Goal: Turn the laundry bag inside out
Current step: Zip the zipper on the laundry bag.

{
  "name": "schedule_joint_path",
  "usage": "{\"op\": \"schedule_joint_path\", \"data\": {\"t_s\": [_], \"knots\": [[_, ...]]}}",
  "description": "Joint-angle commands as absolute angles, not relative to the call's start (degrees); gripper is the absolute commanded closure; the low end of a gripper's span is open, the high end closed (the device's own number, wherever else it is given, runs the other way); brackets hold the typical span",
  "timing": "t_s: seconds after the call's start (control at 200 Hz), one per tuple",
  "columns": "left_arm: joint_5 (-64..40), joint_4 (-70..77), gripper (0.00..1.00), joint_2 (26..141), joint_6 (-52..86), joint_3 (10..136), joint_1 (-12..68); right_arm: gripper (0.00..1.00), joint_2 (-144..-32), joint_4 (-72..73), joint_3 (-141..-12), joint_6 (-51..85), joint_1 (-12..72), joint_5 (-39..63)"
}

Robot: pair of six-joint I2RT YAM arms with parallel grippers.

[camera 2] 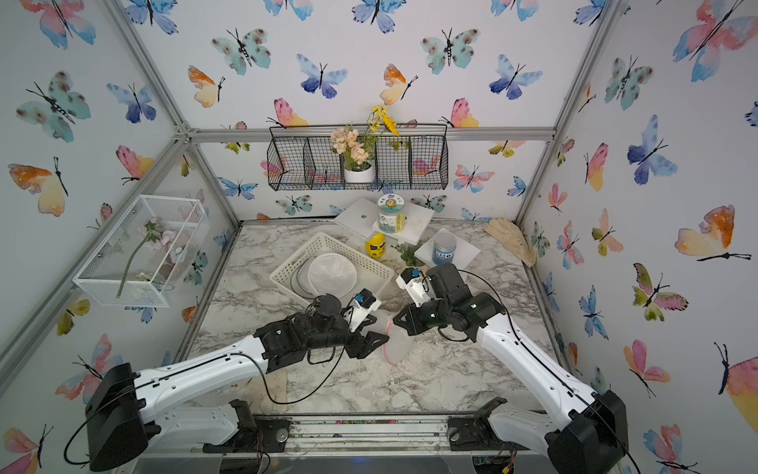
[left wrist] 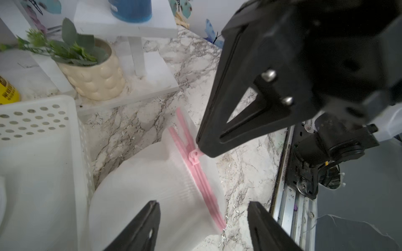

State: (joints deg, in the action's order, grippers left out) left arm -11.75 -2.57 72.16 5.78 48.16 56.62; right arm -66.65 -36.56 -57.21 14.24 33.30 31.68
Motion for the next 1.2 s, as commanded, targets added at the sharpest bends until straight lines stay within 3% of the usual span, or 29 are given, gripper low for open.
{"op": "schedule_joint_path", "data": {"t_s": [0.0,0.19,0.44,0.706,0.911,1.196], "knots": [[-12.7,0.0,0.40,73.9,7.3,49.7,56.5,0.98,-66.7,-36.3,-58.8,13.2,33.0,34.8],[-13.1,3.7,0.55,76.4,10.2,49.4,56.6,0.98,-66.6,-34.5,-58.3,15.2,33.0,35.7],[-13.1,3.9,1.00,77.0,10.9,49.4,56.6,0.98,-65.6,-33.3,-58.8,17.7,33.0,29.5],[-15.5,5.0,1.00,71.2,10.1,45.6,56.6,0.98,-66.7,-37.7,-60.0,17.6,29.7,24.1],[-17.5,10.2,1.00,63.1,11.1,38.4,56.5,0.98,-64.4,-39.3,-54.6,17.2,21.3,26.8],[-15.3,18.1,1.00,55.8,16.3,28.5,56.3,0.98,-65.4,-33.9,-45.4,20.4,20.0,33.6]]}}
